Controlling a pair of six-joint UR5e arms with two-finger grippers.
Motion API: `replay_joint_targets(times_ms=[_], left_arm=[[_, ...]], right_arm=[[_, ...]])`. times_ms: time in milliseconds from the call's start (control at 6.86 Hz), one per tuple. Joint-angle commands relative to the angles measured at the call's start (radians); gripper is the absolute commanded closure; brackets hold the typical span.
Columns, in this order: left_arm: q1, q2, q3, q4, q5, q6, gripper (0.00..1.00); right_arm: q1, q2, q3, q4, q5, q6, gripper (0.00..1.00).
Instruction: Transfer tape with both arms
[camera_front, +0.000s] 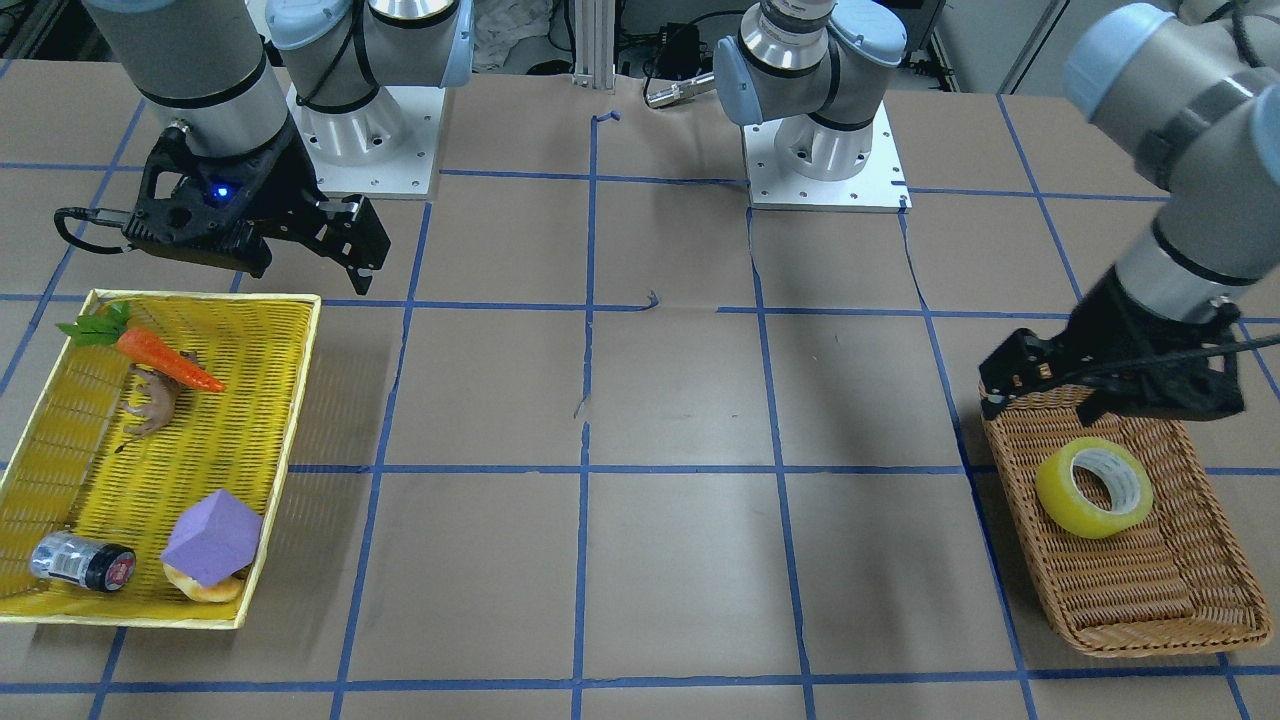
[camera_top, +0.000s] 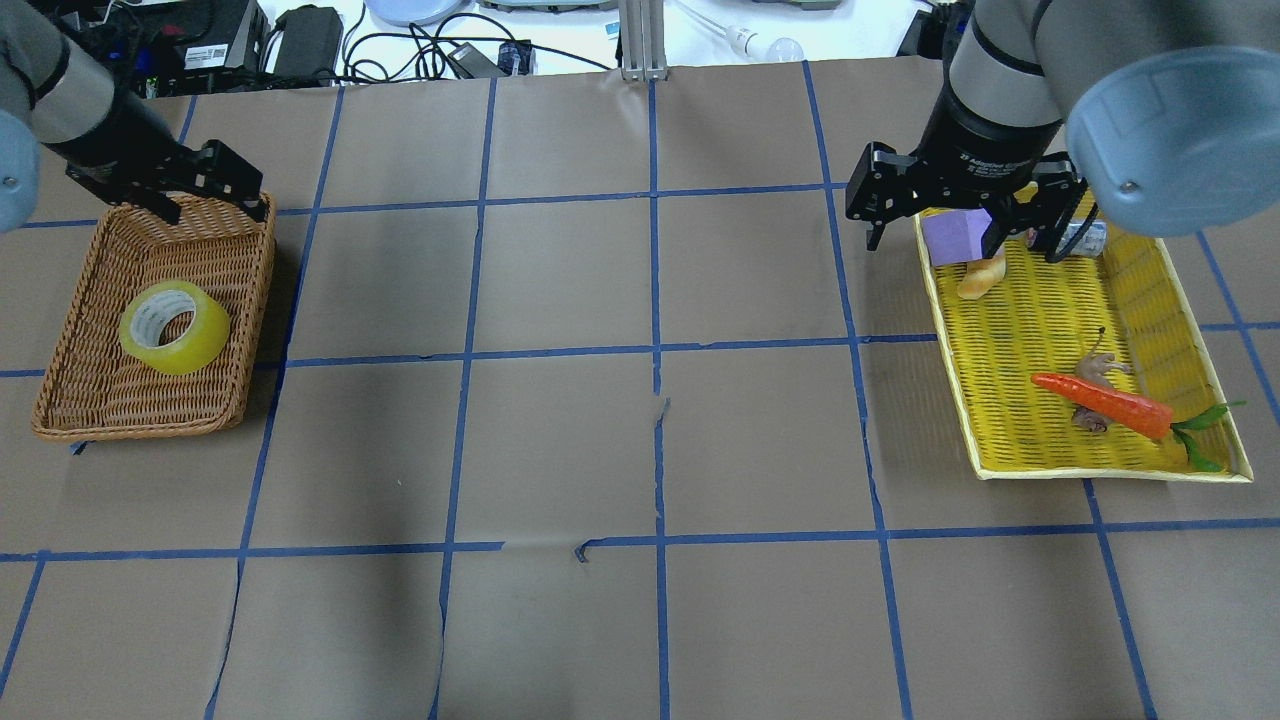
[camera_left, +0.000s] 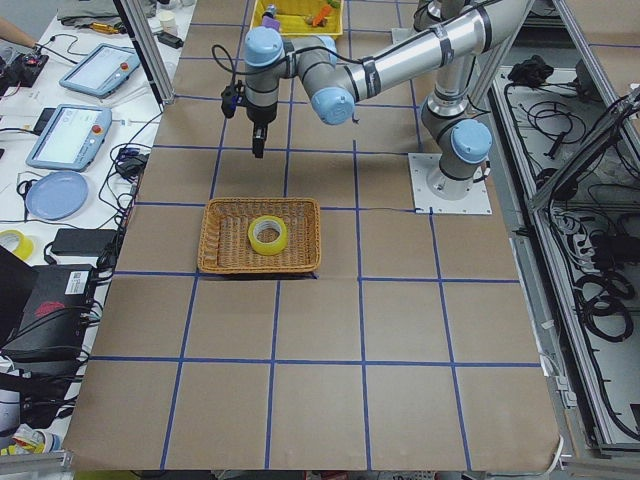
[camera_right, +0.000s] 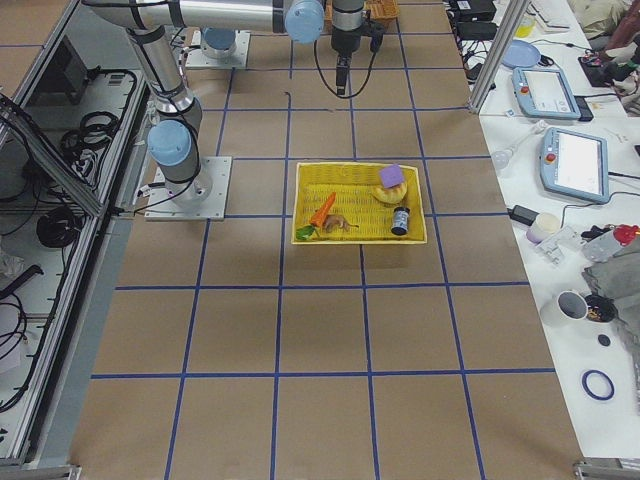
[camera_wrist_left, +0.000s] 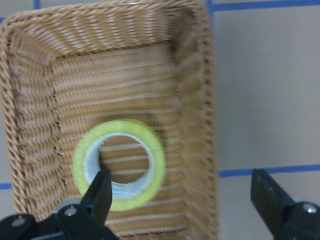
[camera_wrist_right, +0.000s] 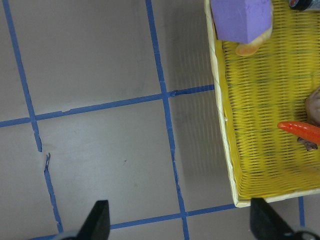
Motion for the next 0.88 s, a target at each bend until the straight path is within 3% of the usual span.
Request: replay_joint_targets(times_ms=[0, 438, 729], left_arm=[[-0.209, 0.040, 0.009, -0.090, 0.085, -0.165, 0.00], [-0.247, 0.063, 0.022, -0.213, 0.091, -0.224, 0.00], [-0.248, 0.076, 0.029, -0.213, 0.073, -0.224, 0.00]], right_arm=[[-0.002, 0.002, 0.000, 0.000, 0.002, 0.000, 0.00], [-0.002, 0.002, 0.002, 0.001, 0.001, 0.000, 0.00], [-0.003, 0.002, 0.002, 0.001, -0.004, 0.000, 0.00]])
